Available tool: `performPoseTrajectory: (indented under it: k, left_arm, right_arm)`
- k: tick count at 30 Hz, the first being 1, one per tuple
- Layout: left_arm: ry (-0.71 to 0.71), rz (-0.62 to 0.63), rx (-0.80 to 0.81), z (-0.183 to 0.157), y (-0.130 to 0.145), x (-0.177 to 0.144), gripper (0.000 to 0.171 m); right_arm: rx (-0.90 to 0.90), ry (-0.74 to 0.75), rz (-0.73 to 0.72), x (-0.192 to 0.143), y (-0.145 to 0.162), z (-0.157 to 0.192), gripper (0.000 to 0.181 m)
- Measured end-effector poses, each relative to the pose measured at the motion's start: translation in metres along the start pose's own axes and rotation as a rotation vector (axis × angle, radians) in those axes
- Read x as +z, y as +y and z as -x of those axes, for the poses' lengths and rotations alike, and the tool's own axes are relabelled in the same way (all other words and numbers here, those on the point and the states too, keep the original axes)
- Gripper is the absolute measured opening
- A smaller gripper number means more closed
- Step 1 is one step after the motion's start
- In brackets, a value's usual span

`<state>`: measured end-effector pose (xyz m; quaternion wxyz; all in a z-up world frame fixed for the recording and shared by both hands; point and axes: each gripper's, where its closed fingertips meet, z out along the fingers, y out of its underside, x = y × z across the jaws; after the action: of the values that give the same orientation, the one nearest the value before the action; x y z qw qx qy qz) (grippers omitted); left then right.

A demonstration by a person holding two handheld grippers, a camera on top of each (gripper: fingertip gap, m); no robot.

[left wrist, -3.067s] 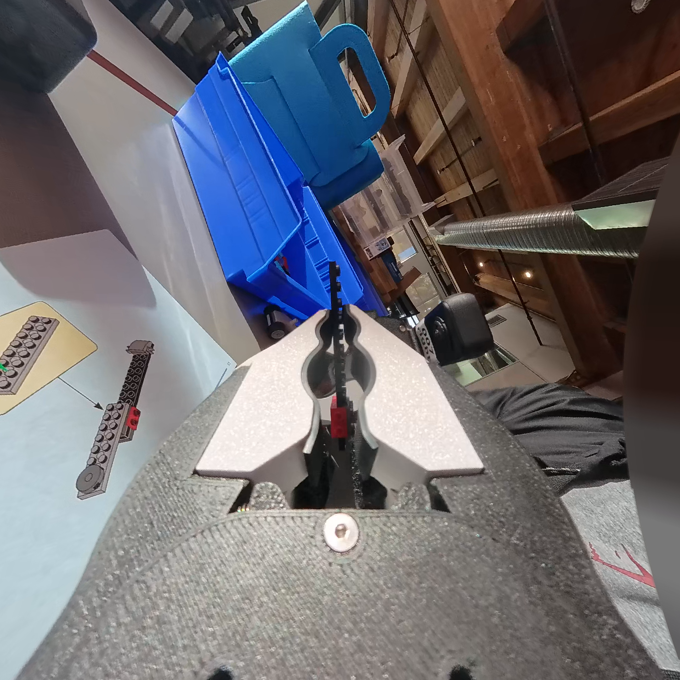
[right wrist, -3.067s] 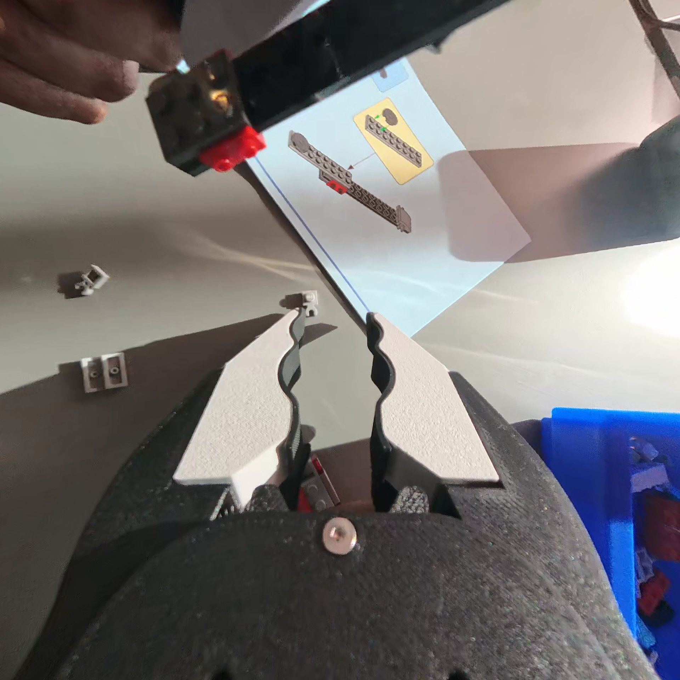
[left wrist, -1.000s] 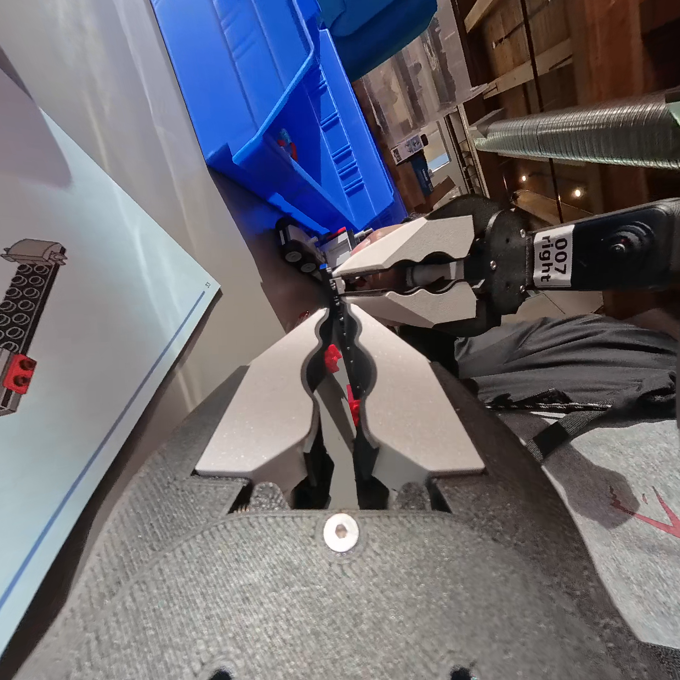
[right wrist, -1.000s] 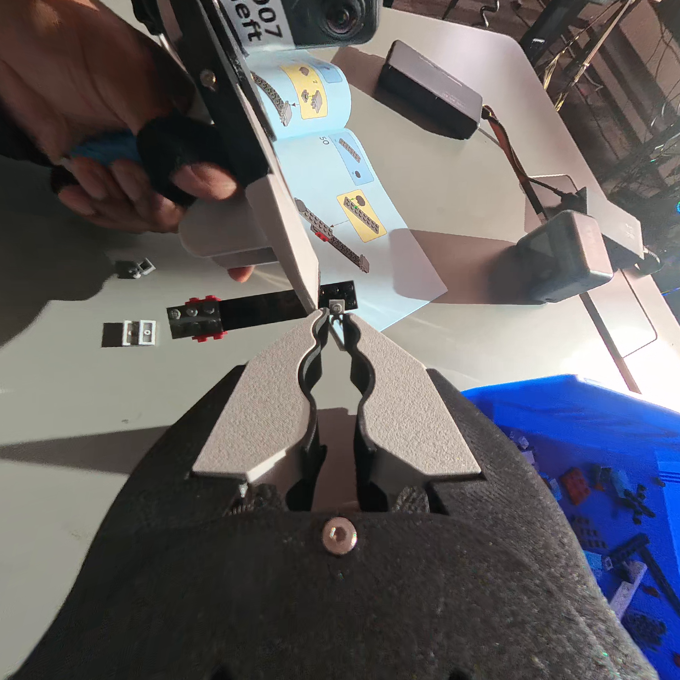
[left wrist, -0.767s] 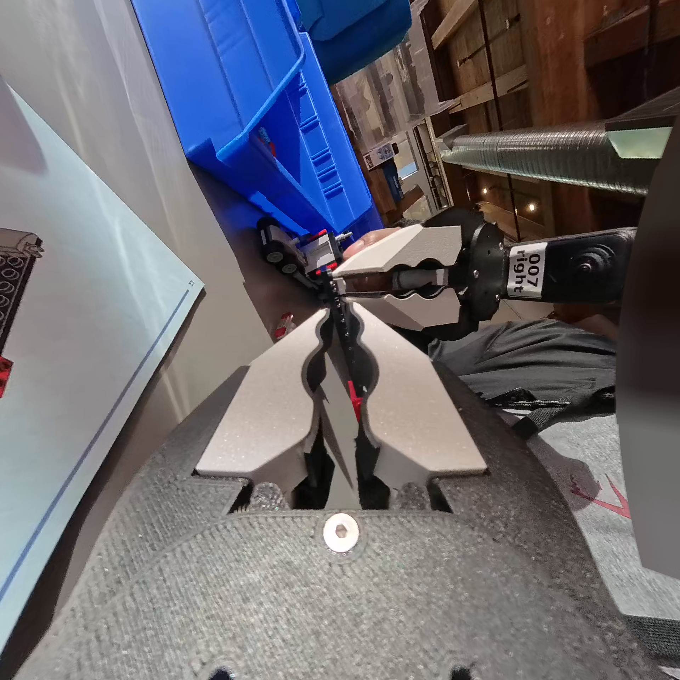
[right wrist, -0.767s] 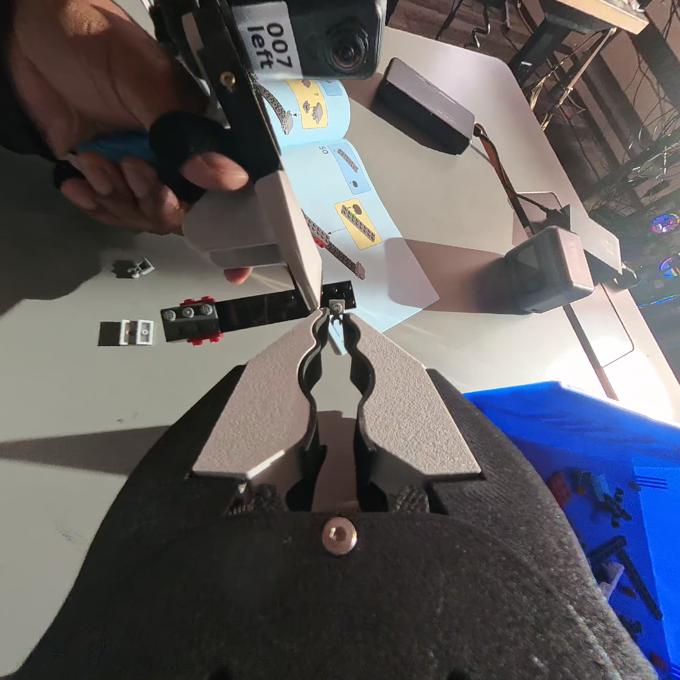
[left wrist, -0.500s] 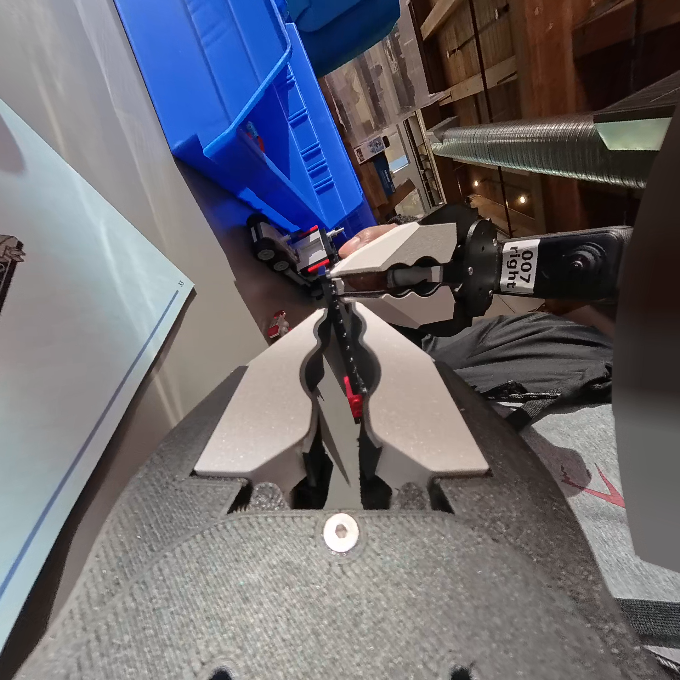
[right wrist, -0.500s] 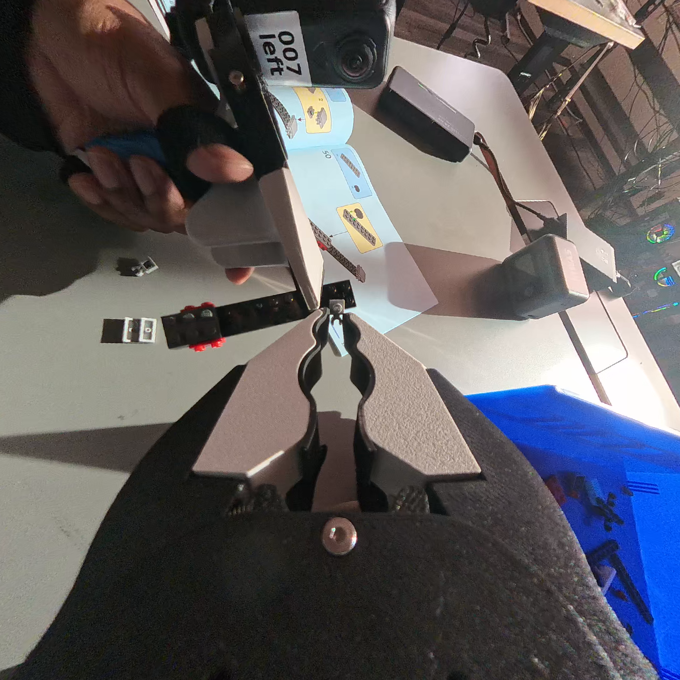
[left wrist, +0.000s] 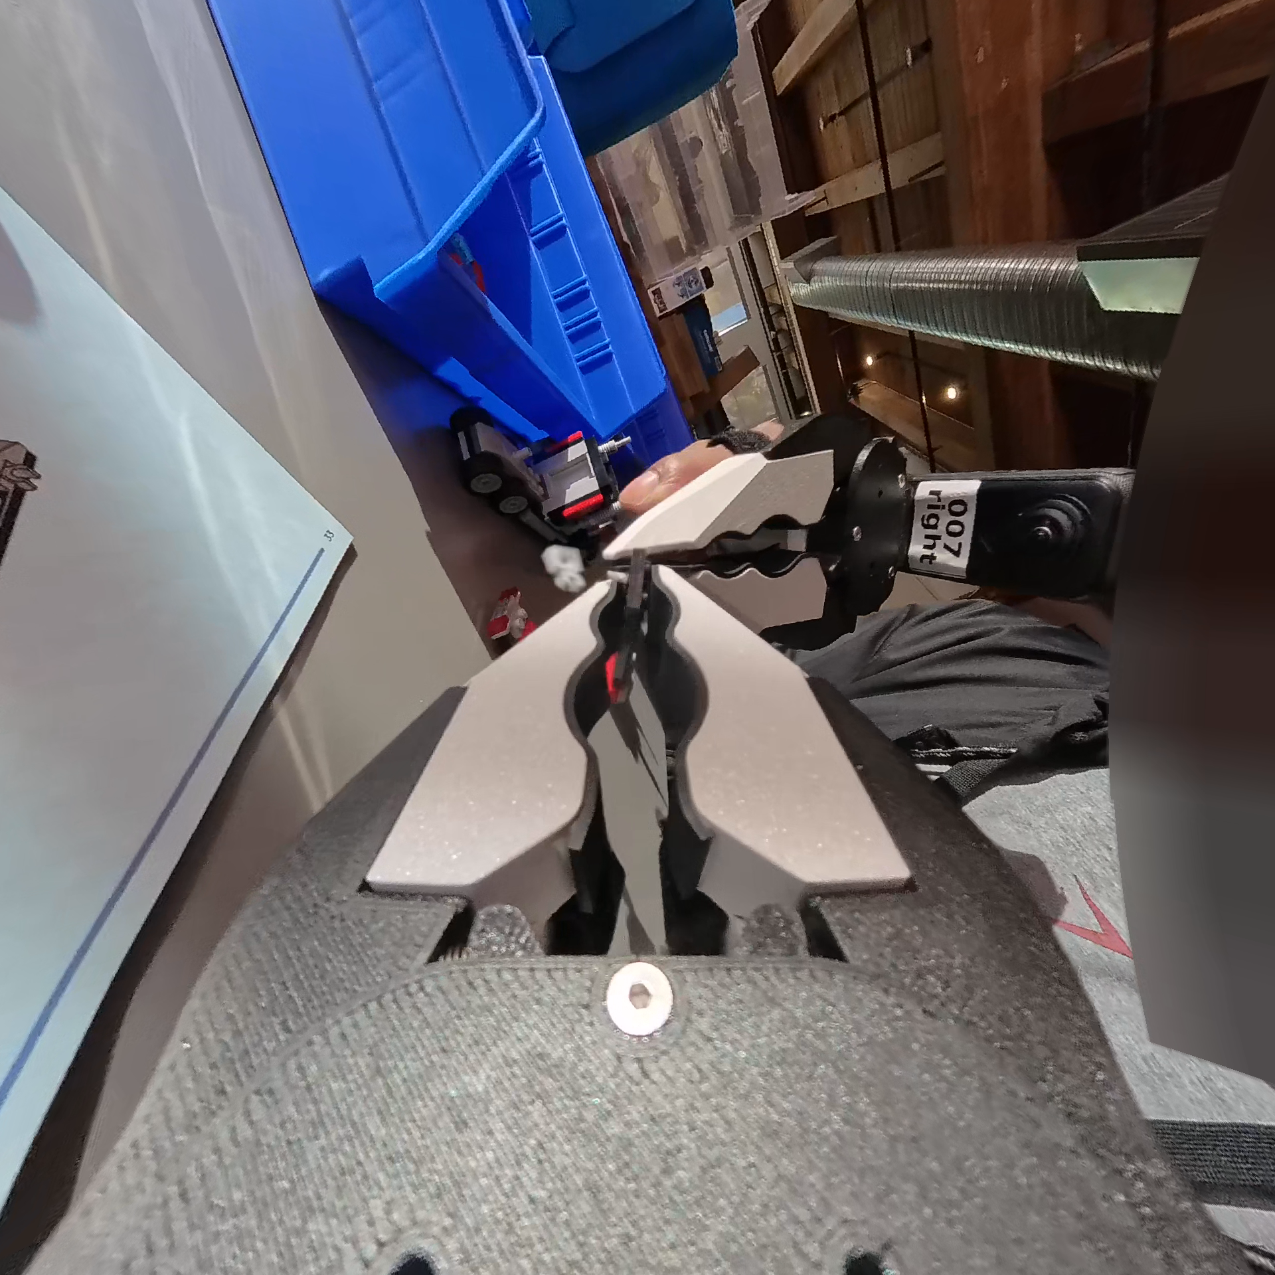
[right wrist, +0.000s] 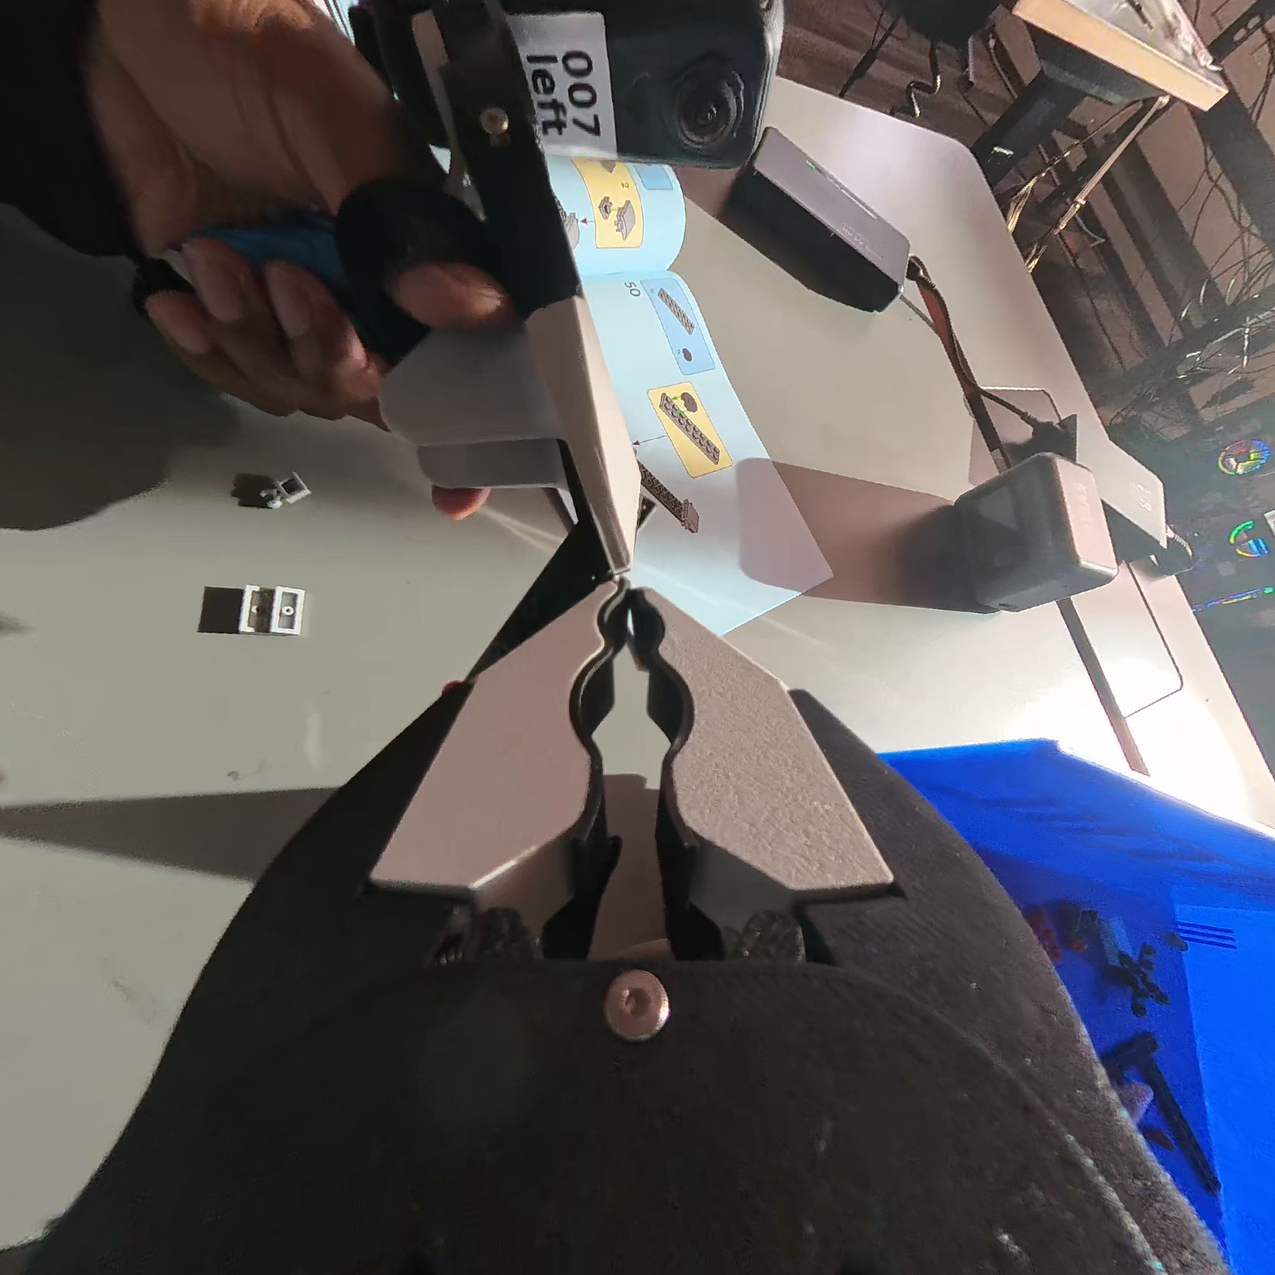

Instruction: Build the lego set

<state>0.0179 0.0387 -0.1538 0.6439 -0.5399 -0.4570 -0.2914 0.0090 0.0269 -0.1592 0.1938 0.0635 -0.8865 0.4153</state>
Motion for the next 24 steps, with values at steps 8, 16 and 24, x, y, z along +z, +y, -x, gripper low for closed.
performPoseTrajectory:
  k: [8, 16, 24]
  left_arm:
    - [-0.031, -0.032, -0.09, 0.013, -0.003, -0.003, 0.007]
    - [-0.06, -0.073, -0.069, 0.014, -0.014, -0.012, 0.007]
    - [0.009, 0.033, 0.048, -0.012, -0.003, -0.01, 0.007]
  right_arm:
    - [0.027, -0.005, 0.057, 0.005, 0.013, -0.002, 0.001]
    - [0.211, -0.079, -0.012, 0.002, 0.001, 0.002, 0.014]
    - [0.434, -0.31, -0.057, 0.004, -0.013, 0.031, 0.024]
